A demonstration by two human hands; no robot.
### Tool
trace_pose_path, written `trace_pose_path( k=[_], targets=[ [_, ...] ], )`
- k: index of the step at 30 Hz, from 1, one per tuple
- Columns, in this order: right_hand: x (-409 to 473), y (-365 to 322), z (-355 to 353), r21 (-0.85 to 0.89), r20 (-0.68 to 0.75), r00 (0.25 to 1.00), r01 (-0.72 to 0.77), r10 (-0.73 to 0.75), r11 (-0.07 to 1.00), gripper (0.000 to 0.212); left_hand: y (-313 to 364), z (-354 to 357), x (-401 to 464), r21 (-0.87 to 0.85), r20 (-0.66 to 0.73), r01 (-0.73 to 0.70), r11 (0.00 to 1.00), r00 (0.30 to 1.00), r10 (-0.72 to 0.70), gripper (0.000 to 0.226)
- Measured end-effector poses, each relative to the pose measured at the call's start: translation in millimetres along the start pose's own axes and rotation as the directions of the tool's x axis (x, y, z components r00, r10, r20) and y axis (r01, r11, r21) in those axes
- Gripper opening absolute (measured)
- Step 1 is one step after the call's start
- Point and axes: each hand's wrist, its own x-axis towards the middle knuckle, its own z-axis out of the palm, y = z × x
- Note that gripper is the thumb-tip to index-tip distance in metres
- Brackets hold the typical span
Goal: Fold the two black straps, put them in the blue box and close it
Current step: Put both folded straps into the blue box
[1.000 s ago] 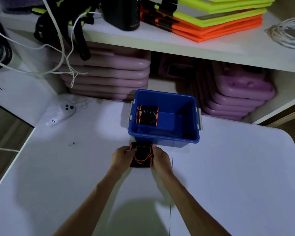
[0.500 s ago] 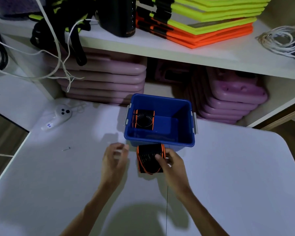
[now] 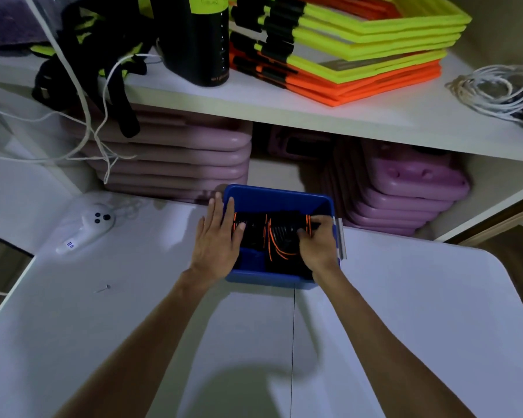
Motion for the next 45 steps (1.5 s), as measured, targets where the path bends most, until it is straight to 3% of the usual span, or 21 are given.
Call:
trace_pose_path(
  k=[6, 11, 13, 20, 27, 34, 40, 43, 45],
  targets=[
    [37.9, 4.6, 32.1, -0.22, 0.024, 0.992, -0.116, 0.124, 0.969, 0.033, -4.3, 5.1, -0.9, -0.035, 0.037, -0.016, 0.999, 0.999, 0.017, 0.069],
    [63.1, 10.5, 49.4, -0.043, 0.024, 0.943, -0.331, 0.332, 0.943, 0.043, -5.8, 7.2, -2.0, -0.109, 0.034, -0.016, 0.994, 0.999, 0.02, 0.064],
    [68.5, 17.3, 50.3, -0.05, 0.025, 0.94, -0.338, 0.339, 0.94, 0.039, -4.9, 6.8, -2.2, -0.129, 0.035, -0.016, 0.992, 0.999, 0.021, 0.064],
    [58.8, 19.2, 41.6, -0.127, 0.034, 0.973, -0.223, 0.229, 0.966, 0.03, -4.1, 5.3, -4.1, -0.139, 0.022, -0.023, 0.99, 0.999, 0.026, 0.065],
    [30.5, 7.3, 24.4, -0.076, 0.075, 0.992, -0.091, 0.096, 0.993, 0.033, -1.2, 1.8, -4.2, -0.151, 0.012, 0.005, 0.988, 1.0, -0.003, 0.068],
    [-3.2, -5.4, 6.0, -0.125, 0.107, 0.987, 0.133, -0.12, 0.983, 0.032, -2.1, -8.5, -13.2, -0.242, -0.022, 0.079, 0.967, 0.996, -0.087, 0.068],
    [-16.8, -41.9, -22.6, -0.106, 0.047, 0.967, 0.253, -0.249, 0.962, 0.031, 15.6, -44.6, 0.8, -0.179, -0.12, -0.055, 0.982, 0.992, 0.033, 0.071],
    [-15.0, -84.4, -55.1, -0.111, -0.017, 0.928, 0.367, -0.371, 0.923, 0.031, 48.3, -88.4, 27.9, -0.181, -0.218, -0.145, 0.973, 0.97, 0.104, 0.077],
    [-17.4, -118.7, -80.3, -0.132, -0.065, 0.883, 0.454, -0.464, 0.881, 0.034, 78.4, -123.2, 44.7, -0.178, -0.288, -0.245, 0.953, 0.939, 0.188, 0.067]
  ],
)
